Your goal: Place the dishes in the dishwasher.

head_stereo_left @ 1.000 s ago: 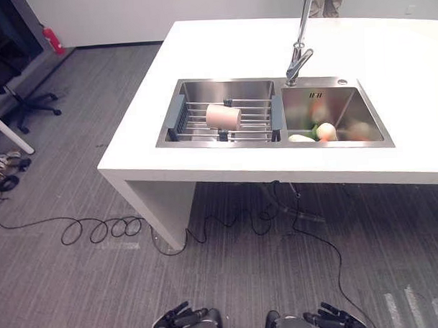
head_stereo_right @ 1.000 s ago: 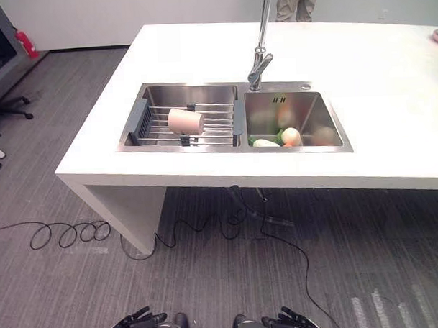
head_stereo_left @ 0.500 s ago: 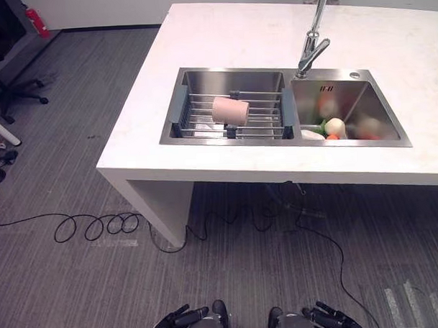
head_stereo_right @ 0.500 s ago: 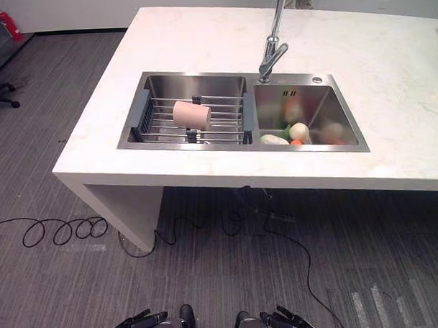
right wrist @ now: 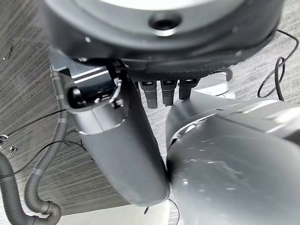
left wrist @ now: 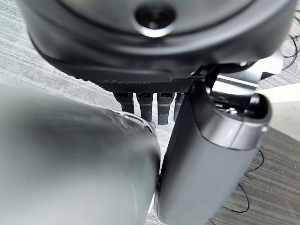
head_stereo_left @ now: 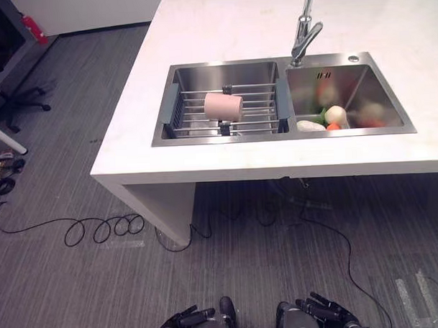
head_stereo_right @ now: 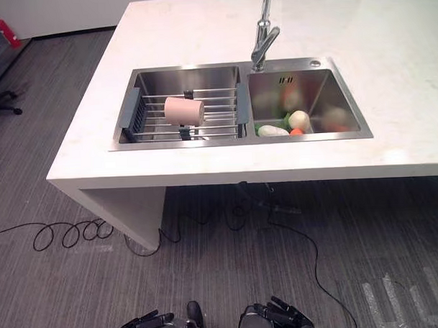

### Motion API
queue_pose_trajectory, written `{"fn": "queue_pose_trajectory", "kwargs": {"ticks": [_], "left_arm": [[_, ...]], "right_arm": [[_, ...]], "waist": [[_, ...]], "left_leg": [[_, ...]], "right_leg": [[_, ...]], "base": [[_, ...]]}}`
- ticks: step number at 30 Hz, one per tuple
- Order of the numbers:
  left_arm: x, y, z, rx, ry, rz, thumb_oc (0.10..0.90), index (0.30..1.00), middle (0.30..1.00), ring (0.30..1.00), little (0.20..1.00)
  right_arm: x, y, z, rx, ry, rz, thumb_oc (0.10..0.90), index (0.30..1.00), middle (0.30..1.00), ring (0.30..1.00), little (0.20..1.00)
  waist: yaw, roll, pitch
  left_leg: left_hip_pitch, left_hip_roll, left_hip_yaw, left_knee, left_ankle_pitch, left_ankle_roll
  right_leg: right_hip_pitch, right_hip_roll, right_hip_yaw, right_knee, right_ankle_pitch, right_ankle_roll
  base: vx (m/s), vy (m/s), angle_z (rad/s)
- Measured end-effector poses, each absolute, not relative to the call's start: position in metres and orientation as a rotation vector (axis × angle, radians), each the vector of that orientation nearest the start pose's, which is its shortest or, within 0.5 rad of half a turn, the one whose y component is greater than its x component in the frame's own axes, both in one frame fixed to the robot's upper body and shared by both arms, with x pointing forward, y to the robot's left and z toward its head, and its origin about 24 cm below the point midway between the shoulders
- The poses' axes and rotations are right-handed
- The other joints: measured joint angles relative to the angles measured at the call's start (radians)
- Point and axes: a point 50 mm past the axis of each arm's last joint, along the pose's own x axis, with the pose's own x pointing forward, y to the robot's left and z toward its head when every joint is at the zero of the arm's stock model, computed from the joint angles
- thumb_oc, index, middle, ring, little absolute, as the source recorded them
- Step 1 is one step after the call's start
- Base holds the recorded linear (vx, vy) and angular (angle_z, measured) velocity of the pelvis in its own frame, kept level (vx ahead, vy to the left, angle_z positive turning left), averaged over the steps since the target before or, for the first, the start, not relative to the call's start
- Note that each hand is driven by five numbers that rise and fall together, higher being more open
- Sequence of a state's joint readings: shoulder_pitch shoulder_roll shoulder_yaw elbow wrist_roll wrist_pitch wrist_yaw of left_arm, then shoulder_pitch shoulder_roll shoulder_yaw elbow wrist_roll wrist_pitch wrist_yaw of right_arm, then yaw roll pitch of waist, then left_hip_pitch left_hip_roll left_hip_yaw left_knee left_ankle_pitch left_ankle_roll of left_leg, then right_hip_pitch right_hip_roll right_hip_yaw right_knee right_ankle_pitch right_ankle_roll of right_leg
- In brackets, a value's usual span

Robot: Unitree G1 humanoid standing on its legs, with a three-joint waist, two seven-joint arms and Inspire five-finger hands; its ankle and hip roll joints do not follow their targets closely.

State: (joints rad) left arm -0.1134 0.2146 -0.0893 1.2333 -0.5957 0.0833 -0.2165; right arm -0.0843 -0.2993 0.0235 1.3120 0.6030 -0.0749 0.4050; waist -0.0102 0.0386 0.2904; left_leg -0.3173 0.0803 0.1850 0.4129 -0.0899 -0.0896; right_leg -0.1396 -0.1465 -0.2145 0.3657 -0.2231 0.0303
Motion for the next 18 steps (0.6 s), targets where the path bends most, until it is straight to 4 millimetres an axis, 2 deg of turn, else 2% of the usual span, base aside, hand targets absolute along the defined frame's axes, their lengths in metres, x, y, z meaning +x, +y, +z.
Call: {"fn": "queue_pose_trajectory", "kwargs": {"ticks": [1, 2, 5, 6, 7, 8, 9, 10, 11, 12, 13, 14, 15, 17, 18], "left_arm": [[0.143, 0.210, -0.150, -0.429, 1.068, 0.149, 0.800, 0.900, 0.900, 0.900, 0.900], [0.144, 0.212, -0.149, -0.446, 1.060, 0.159, 0.800, 0.900, 0.900, 0.900, 0.900], [0.140, 0.217, -0.150, -0.505, 1.046, 0.211, 0.800, 0.900, 0.900, 0.900, 0.900], [0.139, 0.217, -0.150, -0.510, 1.049, 0.219, 0.800, 0.900, 0.900, 0.900, 0.900], [0.133, 0.218, -0.153, -0.531, 1.081, 0.251, 0.800, 0.900, 0.900, 0.900, 0.900], [0.131, 0.218, -0.153, -0.536, 1.086, 0.255, 0.800, 0.900, 0.900, 0.900, 0.900], [0.132, 0.229, -0.151, -0.521, 1.076, 0.275, 0.800, 0.900, 0.900, 0.900, 0.900], [0.127, 0.233, -0.152, -0.510, 1.090, 0.283, 0.800, 0.900, 0.900, 0.900, 0.900], [0.127, 0.238, -0.150, -0.491, 1.091, 0.298, 0.800, 0.900, 0.900, 0.900, 0.900], [0.127, 0.239, -0.150, -0.472, 1.105, 0.295, 0.800, 0.900, 0.900, 0.900, 0.900], [0.127, 0.239, -0.150, -0.472, 1.105, 0.295, 0.800, 0.900, 0.900, 0.900, 0.900], [0.143, 0.238, -0.145, -0.401, 1.111, 0.244, 0.800, 0.900, 0.900, 0.900, 0.900], [0.145, 0.238, -0.145, -0.402, 1.103, 0.240, 0.800, 0.900, 0.900, 0.900, 0.900], [0.152, 0.236, -0.142, -0.403, 1.080, 0.224, 0.800, 0.900, 0.900, 0.900, 0.900], [0.159, 0.236, -0.140, -0.402, 1.057, 0.218, 0.800, 0.900, 0.900, 0.900, 0.900]], "right_arm": [[0.121, -0.258, -0.143, 0.417, 0.956, -0.170, 0.800, 0.900, 0.900, 0.900, 0.900], [0.122, -0.259, -0.142, 0.422, 0.949, -0.179, 0.800, 0.900, 0.900, 0.900, 0.900], [0.129, -0.263, -0.138, 0.429, 0.890, -0.189, 0.800, 0.900, 0.900, 0.900, 0.900], [0.131, -0.263, -0.137, 0.431, 0.876, -0.191, 0.800, 0.900, 0.900, 0.900, 0.900], [0.141, -0.261, -0.134, 0.445, 0.840, -0.192, 0.800, 0.900, 0.900, 0.900, 0.900], [0.140, -0.259, -0.135, 0.455, 0.846, -0.188, 0.800, 0.900, 0.900, 0.900, 0.900], [0.140, -0.249, -0.138, 0.476, 0.853, -0.174, 0.800, 0.900, 0.900, 0.900, 0.900], [0.137, -0.242, -0.141, 0.486, 0.866, -0.157, 0.800, 0.900, 0.900, 0.900, 0.900], [0.139, -0.232, -0.142, 0.486, 0.869, -0.119, 0.800, 0.900, 0.900, 0.900, 0.900], [0.144, -0.229, -0.140, 0.476, 0.858, -0.094, 0.800, 0.900, 0.900, 0.900, 0.900], [0.144, -0.229, -0.140, 0.476, 0.858, -0.094, 0.800, 0.900, 0.900, 0.900, 0.900], [0.159, -0.225, -0.134, 0.471, 0.811, -0.052, 0.800, 0.900, 0.900, 0.900, 0.900], [0.162, -0.224, -0.133, 0.467, 0.805, -0.045, 0.800, 0.900, 0.900, 0.900, 0.900], [0.167, -0.224, -0.130, 0.462, 0.774, -0.036, 0.800, 0.900, 0.900, 0.900, 0.900], [0.169, -0.224, -0.129, 0.474, 0.761, -0.042, 0.800, 0.900, 0.900, 0.900, 0.900]], "waist": [[0.026, 0.020, 0.018], [0.037, 0.027, 0.022], [0.057, 0.022, 0.023], [0.056, 0.020, 0.023], [0.050, 0.018, 0.015], [0.062, -0.002, 0.010], [0.068, -0.036, 0.006], [0.067, -0.059, -0.005], [0.068, -0.084, -0.015], [0.055, -0.079, -0.012], [0.055, -0.079, -0.012], [0.016, -0.042, 0.013], [0.013, -0.032, 0.018], [0.009, -0.021, 0.020], [0.008, -0.026, 0.026]], "left_leg": [[-0.045, 0.033, 0.011, -0.065, 0.017, -0.017], [-0.062, 0.062, 0.033, -0.093, 0.029, -0.028], [-0.044, 0.113, 0.093, -0.129, 0.045, -0.015], [-0.031, 0.111, 0.104, -0.128, 0.044, -0.016], [0.002, 0.102, 0.112, -0.137, 0.068, 0.017], [0.015, 0.093, 0.130, -0.140, 0.075, 0.041], [0.043, 0.082, 0.153, -0.129, 0.070, 0.090], [0.061, 0.070, 0.159, -0.130, 0.095, 0.135], [0.075, 0.057, 0.172, -0.087, 0.056, 0.157], [0.081, 0.060, 0.164, -0.080, 0.040, 0.168], [0.081, 0.060, 0.164, -0.080, 0.040, 0.168], [0.090, 0.068, 0.130, -0.088, 0.038, 0.175], [0.092, 0.073, 0.126, -0.087, 0.036, 0.178], [0.102, 0.069, 0.111, -0.111, 0.025, 0.177], [0.099, 0.058, 0.090, -0.104, 0.020, 0.179]], "right_leg": [[0.029, 0.017, -0.001, -0.038, 0.007, -0.011], [0.049, 0.023, -0.004, -0.050, 0.006, -0.010], [0.108, 0.012, 0.021, -0.056, -0.009, 0.015], [0.117, 0.005, 0.027, -0.057, -0.013, 0.023], [0.153, -0.012, 0.034, -0.088, -0.022, 0.044], [0.159, -0.027, 0.027, -0.067, -0.039, 0.050], [0.170, -0.045, -0.001, 0.006, -0.033, 0.073], [0.190, -0.053, -0.016, 0.031, -0.016, 0.090], [0.160, -0.075, -0.030, 0.123, 0.022, 0.126], [0.102, -0.092, -0.014, 0.251, 0.065, 0.125], [0.102, -0.092, -0.014, 0.251, 0.065, 0.125], [-0.033, -0.078, -0.001, 0.334, 0.027, 0.098], [-0.047, -0.067, -0.009, 0.303, 0.027, 0.097], [-0.081, -0.047, -0.017, 0.089, 0.043, 0.085], [-0.087, -0.053, -0.010, -0.010, 0.082, 0.087]], "base": [[0.37, 0.247, 0.06], [0.43, 0.364, -0.10], [0.32, 0.215, -0.34], [0.32, 0.176, -0.65], [0.33, 0.207, -0.59], [0.29, 0.236, -0.64], [0.19, 0.230, -0.39], [0.08, 0.161, -0.34], [0.03, 0.047, -0.12], [-0.07, -0.047, -0.12], [-0.09, -0.153, 0.37], [-0.09, -0.207, 0.40], [0.01, -0.250, 0.52], [0.03, -0.236, 0.40], [0.07, -0.276, 0.57]]}}
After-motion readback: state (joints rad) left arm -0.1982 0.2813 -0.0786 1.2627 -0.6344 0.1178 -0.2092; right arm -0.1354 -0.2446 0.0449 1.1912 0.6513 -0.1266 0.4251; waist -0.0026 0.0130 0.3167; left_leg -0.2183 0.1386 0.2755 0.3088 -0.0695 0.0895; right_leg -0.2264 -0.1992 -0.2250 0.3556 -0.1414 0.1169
